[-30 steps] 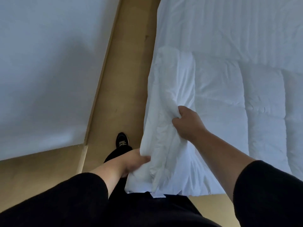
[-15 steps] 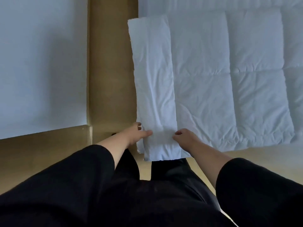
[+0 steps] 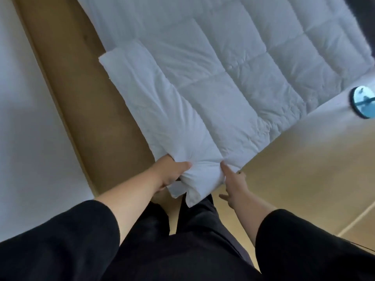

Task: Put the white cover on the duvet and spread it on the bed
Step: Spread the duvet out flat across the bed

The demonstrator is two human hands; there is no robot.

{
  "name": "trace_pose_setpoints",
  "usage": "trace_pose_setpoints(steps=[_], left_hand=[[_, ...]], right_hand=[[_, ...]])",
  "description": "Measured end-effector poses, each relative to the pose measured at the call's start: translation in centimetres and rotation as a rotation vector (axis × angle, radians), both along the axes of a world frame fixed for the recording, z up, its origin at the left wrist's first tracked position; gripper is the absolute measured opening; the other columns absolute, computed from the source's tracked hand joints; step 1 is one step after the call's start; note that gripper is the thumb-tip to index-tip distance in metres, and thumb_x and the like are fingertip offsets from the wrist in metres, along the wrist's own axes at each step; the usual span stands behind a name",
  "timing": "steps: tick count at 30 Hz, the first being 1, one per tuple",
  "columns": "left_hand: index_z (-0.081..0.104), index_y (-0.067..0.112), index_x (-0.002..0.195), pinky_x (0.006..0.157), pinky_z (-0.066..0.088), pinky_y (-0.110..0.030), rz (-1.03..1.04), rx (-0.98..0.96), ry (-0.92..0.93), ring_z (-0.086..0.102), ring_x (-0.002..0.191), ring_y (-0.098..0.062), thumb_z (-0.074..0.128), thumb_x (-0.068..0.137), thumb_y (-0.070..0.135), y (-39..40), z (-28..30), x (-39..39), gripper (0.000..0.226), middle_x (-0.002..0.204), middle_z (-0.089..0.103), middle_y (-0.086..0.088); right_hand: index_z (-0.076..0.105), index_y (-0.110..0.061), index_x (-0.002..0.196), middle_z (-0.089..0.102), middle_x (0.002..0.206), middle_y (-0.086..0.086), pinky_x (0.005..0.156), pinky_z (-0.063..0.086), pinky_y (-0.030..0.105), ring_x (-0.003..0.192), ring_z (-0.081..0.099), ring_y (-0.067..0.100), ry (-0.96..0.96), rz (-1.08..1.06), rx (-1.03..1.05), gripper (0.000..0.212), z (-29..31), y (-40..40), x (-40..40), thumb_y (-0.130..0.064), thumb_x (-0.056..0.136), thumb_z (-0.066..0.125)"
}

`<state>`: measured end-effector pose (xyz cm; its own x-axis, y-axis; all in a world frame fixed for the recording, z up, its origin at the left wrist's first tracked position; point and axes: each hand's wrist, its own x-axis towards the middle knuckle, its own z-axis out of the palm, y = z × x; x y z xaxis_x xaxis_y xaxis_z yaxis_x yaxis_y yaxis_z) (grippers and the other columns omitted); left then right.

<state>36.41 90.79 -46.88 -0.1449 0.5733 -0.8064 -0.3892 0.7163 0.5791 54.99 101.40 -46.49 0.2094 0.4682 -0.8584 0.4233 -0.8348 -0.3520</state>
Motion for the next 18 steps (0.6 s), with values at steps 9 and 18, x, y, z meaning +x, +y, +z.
trace_pose_setpoints(steps=[9, 18], left_hand=[[0.062, 0.002, 0.108, 0.073, 0.063, -0.037, -0.109, 0.085, 0.214, 0.074, 0.083, -0.027, 0.068, 0.093, 0.014, 4.6, 16.5, -6.4, 0.021, 0.100, 0.072, -0.016], [0.035, 0.022, 0.145, 0.107, 0.035, -0.029, -0.501, 0.363, 1.083, 0.039, 0.134, -0.016, 0.061, 0.087, 0.062, 5.9, 23.2, -13.3, 0.075, 0.148, 0.035, 0.006]], right_hand=[[0.063, -0.014, 0.124, 0.073, 0.111, 0.005, 0.090, 0.058, 0.048, 0.096, 0.072, 0.030, 0.464, -0.454, 0.287, 0.067, 12.9, 4.8, -5.9, -0.038, 0.066, 0.086], [0.048, -0.014, 0.132, 0.059, 0.109, 0.001, 0.072, 0.047, 0.028, 0.086, 0.060, 0.022, 0.452, -0.360, 0.583, 0.052, 18.7, 11.7, -17.3, -0.015, 0.085, 0.071]])
